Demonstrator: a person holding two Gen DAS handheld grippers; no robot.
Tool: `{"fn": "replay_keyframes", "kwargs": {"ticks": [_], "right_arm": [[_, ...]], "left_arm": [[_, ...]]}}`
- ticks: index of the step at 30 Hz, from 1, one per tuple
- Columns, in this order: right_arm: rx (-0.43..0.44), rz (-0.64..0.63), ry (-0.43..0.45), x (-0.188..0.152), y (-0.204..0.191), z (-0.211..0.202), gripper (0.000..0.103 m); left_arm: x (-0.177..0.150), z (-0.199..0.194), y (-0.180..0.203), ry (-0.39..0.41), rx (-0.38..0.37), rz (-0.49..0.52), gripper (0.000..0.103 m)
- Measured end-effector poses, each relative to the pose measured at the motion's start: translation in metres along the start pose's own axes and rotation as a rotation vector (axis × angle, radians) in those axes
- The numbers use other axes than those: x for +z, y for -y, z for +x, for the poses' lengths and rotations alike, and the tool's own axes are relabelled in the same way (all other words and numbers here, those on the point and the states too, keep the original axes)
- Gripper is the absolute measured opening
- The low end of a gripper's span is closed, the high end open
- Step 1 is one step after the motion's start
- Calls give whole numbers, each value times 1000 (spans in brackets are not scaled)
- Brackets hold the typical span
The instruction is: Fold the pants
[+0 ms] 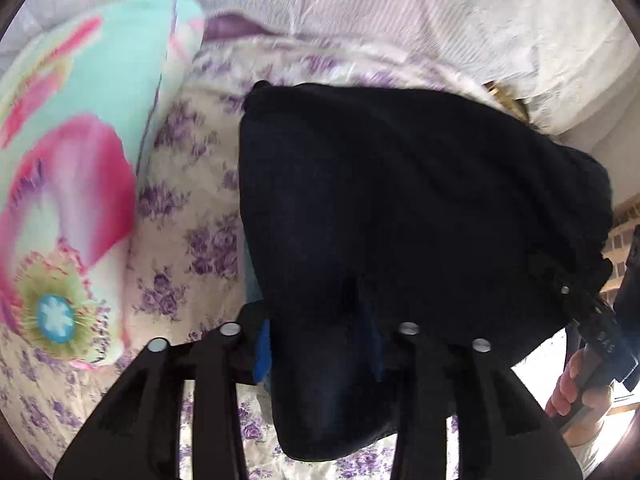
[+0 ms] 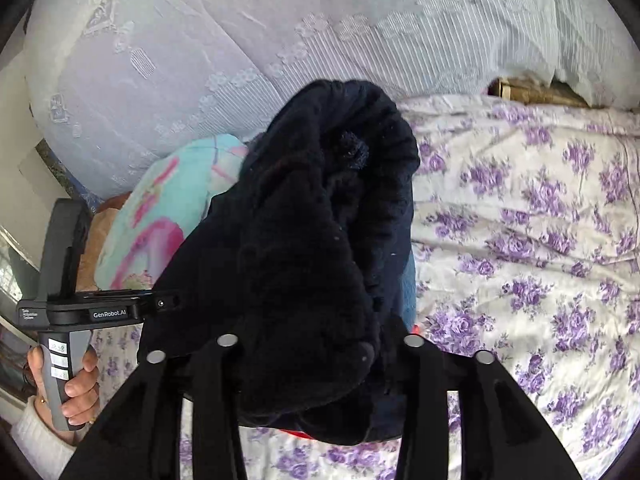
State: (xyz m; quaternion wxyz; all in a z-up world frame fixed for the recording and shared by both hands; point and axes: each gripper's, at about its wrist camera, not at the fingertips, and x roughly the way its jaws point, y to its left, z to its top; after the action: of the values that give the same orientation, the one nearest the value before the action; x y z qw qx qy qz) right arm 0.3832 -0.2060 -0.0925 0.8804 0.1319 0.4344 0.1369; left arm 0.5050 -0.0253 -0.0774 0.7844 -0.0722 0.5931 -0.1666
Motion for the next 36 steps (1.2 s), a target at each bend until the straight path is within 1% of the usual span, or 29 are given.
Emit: {"fn": "replay_keyframes", "kwargs": {"ticks": [2,3,4,5,6,8,9,10,11,12,13,15,16,18,21,23,24,26,28,30,36], "right_arm": [[41,-1,36,-3,9,-1,54],[40,-3,26,0,10,-3,58],[26,1,4,4,10,-5,63],[31,6,-14,8,10,-10,63],[28,1,-13,11,6,-18,63],[-6,-31,41,14,-6,-45,64],[-11,-52,78,14,-11,-63,65],[-26,-64,115,12,-18,-82,73],[-54,-70,156,9,-26,-102,83],[-86,-72,194,4,-32,-120,86],[-118,-80,222,-5,-40,-137,90],[-187,-99,224,-26,-56,-161,96],[-221,-102,211,-40,-63,-169,97],[-275,-93,168,-71,-75,-179,98],[-339,-73,94,-124,-87,-185,98],[-373,-68,73,-159,-95,-193,98],[-382,-62,72,-174,-97,-197,98],[-368,-54,66,-199,-102,-209,98],[-372,-57,61,-214,-107,-221,98],[-383,-50,68,-222,-107,-232,98],[-390,-23,118,-231,-107,-261,98]], "left_arm": [[-9,1,-12,46,-40,-41,61],[-9,-3,-16,54,-72,-57,61],[-12,-10,-18,66,-67,-63,60],[-14,-19,-16,86,-37,-56,58],[-17,-29,-13,111,-16,-41,58],[-27,-59,-9,168,-20,-29,59],[-36,-78,-5,197,-13,-18,62],[-45,-94,1,221,3,-2,65],[-56,-108,8,243,29,16,75],[-68,-123,18,269,62,36,84],[-84,-138,32,296,97,69,88],[-116,-161,53,333,160,118,97],[-134,-170,63,344,190,126,98],[-173,-186,83,352,213,129,98],[-224,-194,102,339,226,98,98],[-257,-192,108,317,268,69,98],[-270,-192,112,302,282,60,98],[-294,-191,117,276,291,50,98],[-313,-192,120,256,288,46,98],[-324,-195,123,247,283,48,98],[-338,-217,134,289,278,52,98]]}}
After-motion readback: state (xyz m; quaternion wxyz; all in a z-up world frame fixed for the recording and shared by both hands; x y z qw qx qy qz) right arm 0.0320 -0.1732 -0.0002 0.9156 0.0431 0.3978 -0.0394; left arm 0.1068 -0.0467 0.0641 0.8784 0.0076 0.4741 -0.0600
